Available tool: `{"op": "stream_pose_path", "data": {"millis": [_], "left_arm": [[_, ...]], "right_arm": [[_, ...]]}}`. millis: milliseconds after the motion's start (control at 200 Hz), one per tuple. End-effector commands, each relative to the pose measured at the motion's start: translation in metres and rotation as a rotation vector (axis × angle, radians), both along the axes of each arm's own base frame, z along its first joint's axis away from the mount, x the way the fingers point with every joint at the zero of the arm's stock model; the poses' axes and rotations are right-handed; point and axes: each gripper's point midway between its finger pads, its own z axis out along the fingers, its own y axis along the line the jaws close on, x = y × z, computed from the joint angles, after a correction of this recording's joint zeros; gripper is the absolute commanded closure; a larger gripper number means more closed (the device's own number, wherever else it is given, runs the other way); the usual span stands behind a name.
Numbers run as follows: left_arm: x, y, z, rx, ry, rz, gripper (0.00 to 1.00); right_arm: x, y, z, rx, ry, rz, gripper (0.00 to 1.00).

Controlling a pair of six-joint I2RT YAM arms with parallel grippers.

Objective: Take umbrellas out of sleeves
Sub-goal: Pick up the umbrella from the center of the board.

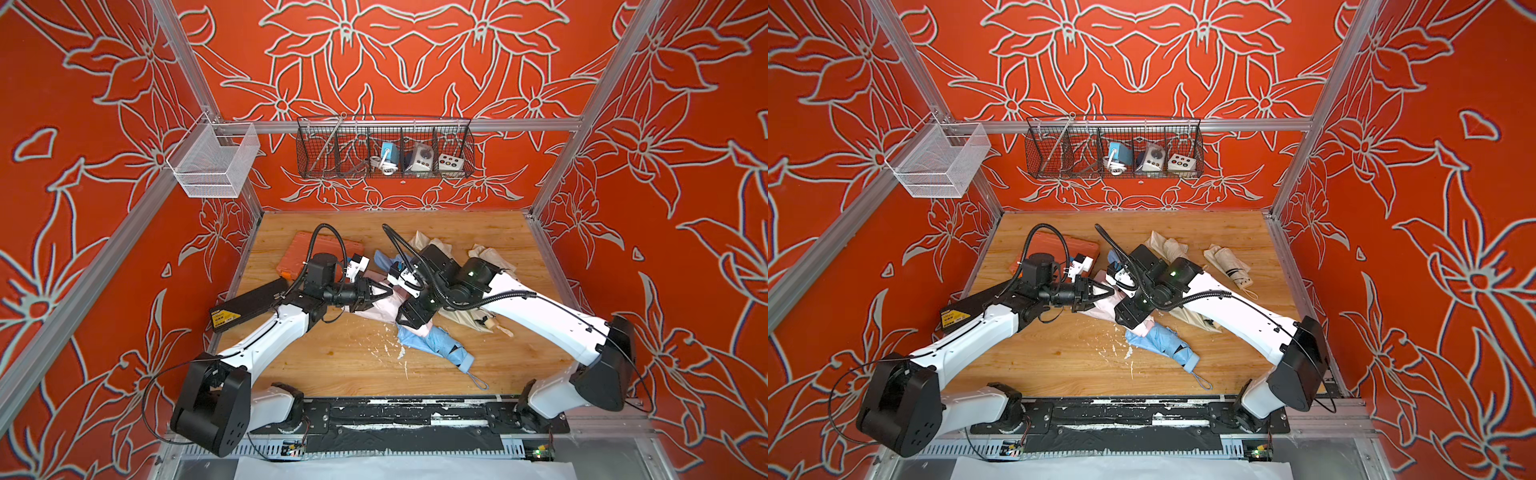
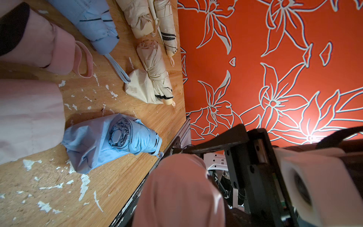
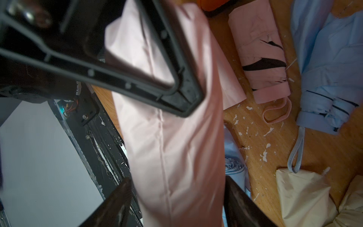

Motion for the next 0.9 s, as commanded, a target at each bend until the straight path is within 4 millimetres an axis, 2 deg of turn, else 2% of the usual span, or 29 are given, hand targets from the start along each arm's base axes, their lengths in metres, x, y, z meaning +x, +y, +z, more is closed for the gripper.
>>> {"op": "stream_pose_path", "data": {"millis": [0,505,701,776,896], "left_arm": [[0.003,-0.004,0.019,-0.044,-0.063,-0.014,0.81],[0.008,-0.003,0.020,-0.058,-0.060,0.022,0.82],[0.011,-0.004,0.022,-0.065,-0.065,0.032,0.82],[0.011,-0.004,0.024,-0.068,-0.069,0.032,0.82],[0.012,-0.004,0.026,-0.072,-0.075,0.038,0.82]], "right_arm": [[0.009,-0.007,0.025,0.012,-0.097,-0.031,0.24],[0.022,-0.032,0.083,0.126,-0.240,-0.138,0.12],[0.030,-0.047,0.090,0.153,-0.249,-0.196,0.09],[0.035,-0.056,0.091,0.162,-0.246,-0.236,0.01],[0.043,-0.072,0.097,0.195,-0.243,-0.315,0.01]]}}
